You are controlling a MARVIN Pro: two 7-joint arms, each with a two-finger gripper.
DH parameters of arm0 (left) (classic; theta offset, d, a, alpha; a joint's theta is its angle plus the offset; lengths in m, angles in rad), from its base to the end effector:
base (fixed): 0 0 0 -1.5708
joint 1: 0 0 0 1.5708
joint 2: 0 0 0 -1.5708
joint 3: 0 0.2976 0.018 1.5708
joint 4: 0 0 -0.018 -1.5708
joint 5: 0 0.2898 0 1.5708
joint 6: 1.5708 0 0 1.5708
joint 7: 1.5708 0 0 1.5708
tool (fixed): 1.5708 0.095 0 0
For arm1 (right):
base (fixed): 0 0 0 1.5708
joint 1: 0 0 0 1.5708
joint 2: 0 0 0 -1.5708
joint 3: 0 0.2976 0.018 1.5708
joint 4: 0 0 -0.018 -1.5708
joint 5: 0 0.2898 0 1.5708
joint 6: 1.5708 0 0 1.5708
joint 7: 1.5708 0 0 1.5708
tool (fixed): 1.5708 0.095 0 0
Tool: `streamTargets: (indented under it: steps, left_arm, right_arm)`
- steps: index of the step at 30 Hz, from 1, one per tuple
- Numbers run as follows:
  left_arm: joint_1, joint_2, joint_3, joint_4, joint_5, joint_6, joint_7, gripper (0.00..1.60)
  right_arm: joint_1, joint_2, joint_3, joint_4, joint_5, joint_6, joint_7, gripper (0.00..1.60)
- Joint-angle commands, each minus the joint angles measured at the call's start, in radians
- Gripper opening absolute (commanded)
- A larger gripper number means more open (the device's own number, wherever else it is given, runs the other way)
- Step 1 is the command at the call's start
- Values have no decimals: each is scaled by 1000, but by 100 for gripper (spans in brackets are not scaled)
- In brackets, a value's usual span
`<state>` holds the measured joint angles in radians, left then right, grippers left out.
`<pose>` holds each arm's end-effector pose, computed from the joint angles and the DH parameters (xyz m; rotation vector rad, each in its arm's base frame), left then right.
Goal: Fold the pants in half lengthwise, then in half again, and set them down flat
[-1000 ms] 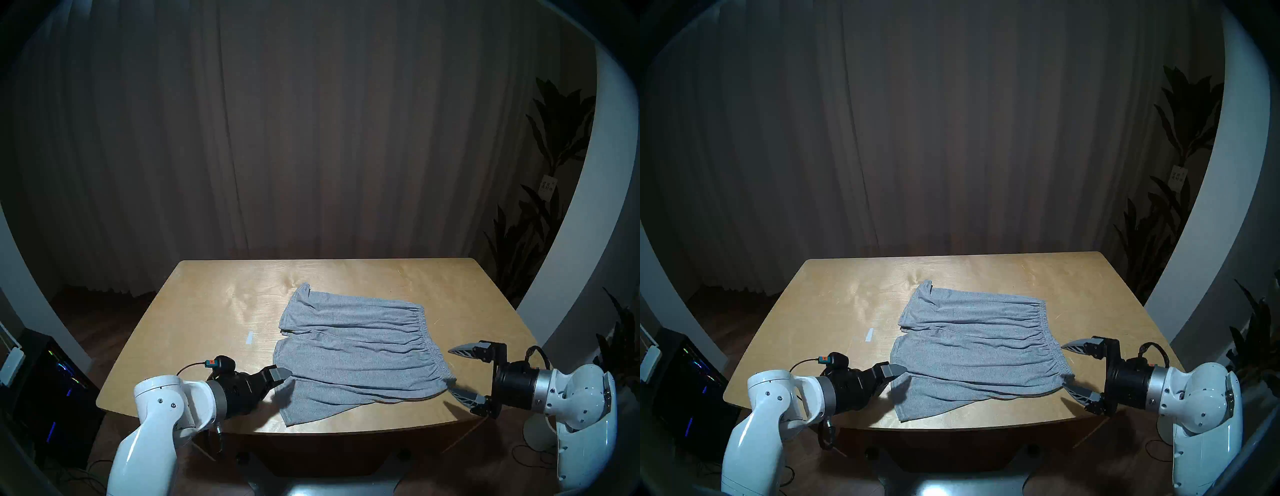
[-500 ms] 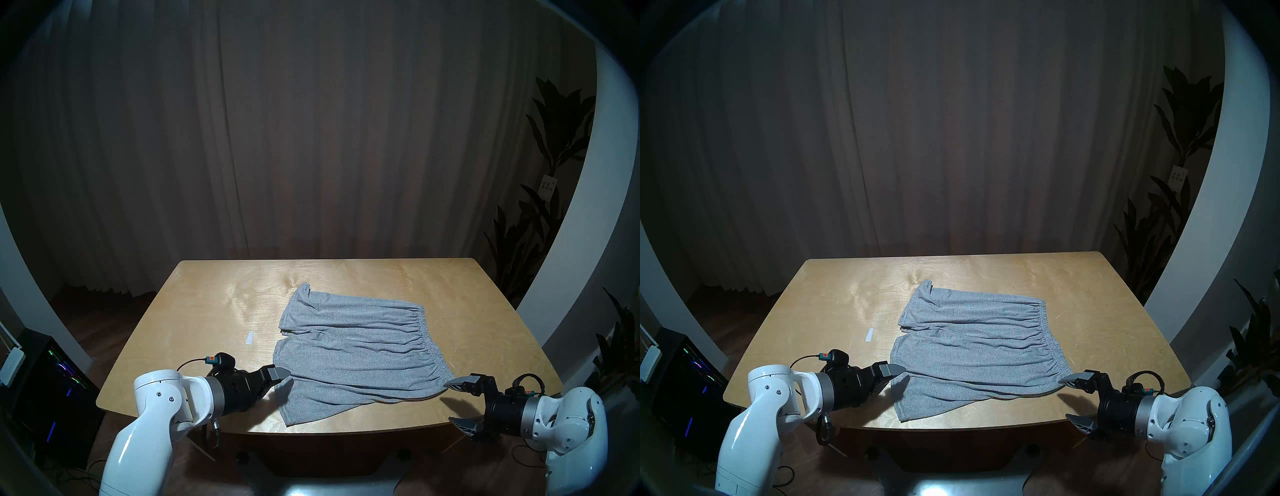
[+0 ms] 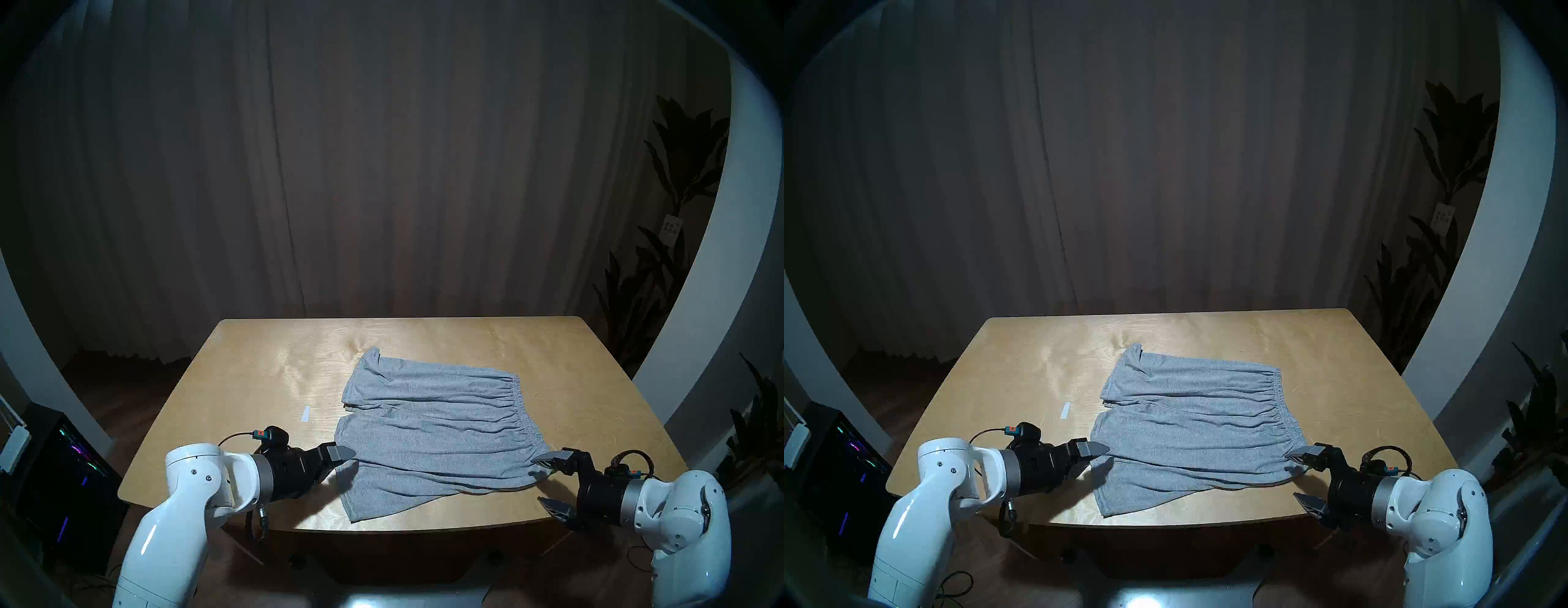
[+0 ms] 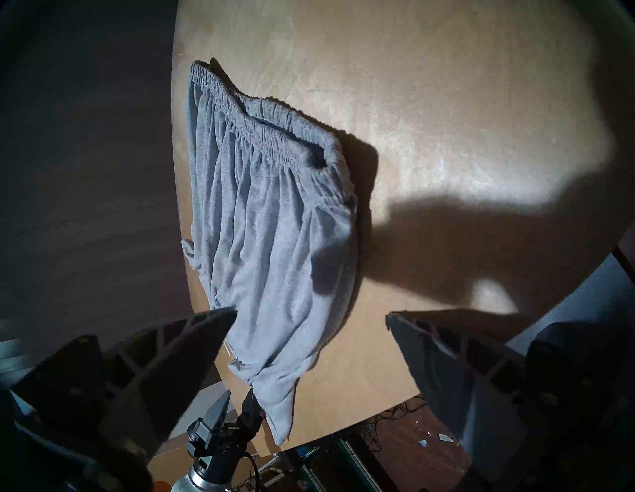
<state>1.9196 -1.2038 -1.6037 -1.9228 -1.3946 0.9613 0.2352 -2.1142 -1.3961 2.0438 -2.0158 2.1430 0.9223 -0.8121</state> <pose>0.2581 0.0273 -0.3440 2.2601 0.3518 0.5605 0.1934 -0.1141 -0.3294 -1.9568 1.1074 -0.4119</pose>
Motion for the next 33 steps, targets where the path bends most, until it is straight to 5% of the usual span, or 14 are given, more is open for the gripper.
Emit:
streamTargets:
  steps: [1,33]
  left_arm:
    - [7,37,7,64,5,-1,24,160]
    - [-114,174,143,179,15,-1,-85,160]
  right_arm:
    - [50,-19,-32,21,-33,-16,18,160]
    - [93,-68,-152,71,-168,-67,98,160]
